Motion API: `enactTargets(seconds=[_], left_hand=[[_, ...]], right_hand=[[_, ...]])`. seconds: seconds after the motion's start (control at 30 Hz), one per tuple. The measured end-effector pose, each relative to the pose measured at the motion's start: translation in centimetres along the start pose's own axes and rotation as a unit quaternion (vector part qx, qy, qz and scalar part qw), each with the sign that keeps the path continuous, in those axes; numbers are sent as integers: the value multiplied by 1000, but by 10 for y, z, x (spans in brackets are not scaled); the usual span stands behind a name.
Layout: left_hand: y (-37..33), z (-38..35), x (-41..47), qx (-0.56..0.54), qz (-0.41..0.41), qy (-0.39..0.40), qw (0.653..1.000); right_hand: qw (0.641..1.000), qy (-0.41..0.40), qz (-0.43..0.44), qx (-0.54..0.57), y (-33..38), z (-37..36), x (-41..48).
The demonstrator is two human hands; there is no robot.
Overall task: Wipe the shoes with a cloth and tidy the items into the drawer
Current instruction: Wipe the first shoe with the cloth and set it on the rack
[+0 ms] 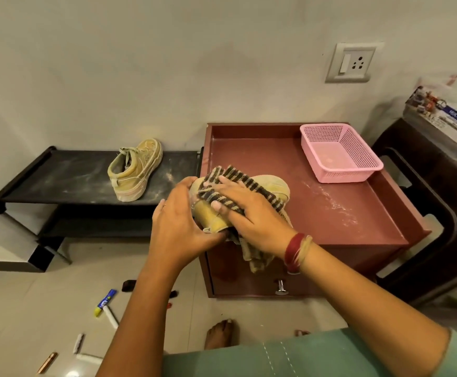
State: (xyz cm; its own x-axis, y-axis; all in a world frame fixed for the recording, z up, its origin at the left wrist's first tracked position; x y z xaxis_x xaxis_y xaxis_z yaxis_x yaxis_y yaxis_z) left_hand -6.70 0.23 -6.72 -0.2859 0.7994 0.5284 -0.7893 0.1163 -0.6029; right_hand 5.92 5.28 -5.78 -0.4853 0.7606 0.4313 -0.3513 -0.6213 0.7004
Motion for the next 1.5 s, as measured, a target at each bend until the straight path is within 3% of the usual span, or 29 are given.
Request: enactTargets(seconds=[0.13, 0.27, 0.4, 0.5, 0.63, 0.77, 0.9, 1.07, 1.17, 1.27, 1.4, 1.5], left_hand=[[-4, 0, 1, -16, 1, -8, 1000], [-4, -3, 2, -43, 11, -14, 999], [-7, -6, 3, -34, 7, -18, 999], [-7, -8, 4, -44, 6, -13, 999], [-8, -8, 4, -31, -2, -19, 999], [-6, -10, 2, -32, -8, -6, 999], [-4, -10, 1, -30, -4, -3, 1000], [-6, -12, 2, -30, -20, 12, 999], [-9, -14, 1, -21, -23, 16, 999], [-6, -13, 2, -13, -17, 9, 1000], [-4, -13, 3, -13, -8, 9, 1000], [-4, -12, 3, -18, -10, 6, 1000]], right_hand=[[995, -51, -84, -24, -21, 15, 13], [1000, -4, -11, 12, -5, 8, 4], [997, -57, -56, -14, -13, 18, 12], [1000, -9, 5, -2, -1, 9, 4], [996, -62, -54, -32, -16, 19, 11], [998, -42, -34, -22, -15, 18, 8], [987, -84, -83, -106, -41, 43, 20], [973, -184, -138, -6, -58, 55, 17], [987, -105, -110, -58, -48, 29, 11], [998, -23, -51, -18, -30, 18, 5], [989, -32, -72, -126, -46, 24, 10], [998, -16, -47, -27, -34, 16, 7]])
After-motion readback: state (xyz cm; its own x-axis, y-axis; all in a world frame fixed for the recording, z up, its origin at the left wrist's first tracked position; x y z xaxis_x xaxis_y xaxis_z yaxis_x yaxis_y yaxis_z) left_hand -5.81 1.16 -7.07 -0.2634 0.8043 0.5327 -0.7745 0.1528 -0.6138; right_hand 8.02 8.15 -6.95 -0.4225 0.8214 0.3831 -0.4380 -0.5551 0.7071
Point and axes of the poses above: each hand's wrist, its own x-axis towards the middle knuckle, its own z-axis out of the back of the hand, y = z × x, the point moved 6 cm from there along x, towards the middle knuckle, and after that the axes turned 12 degrees about -y, right-handed, at the moved point
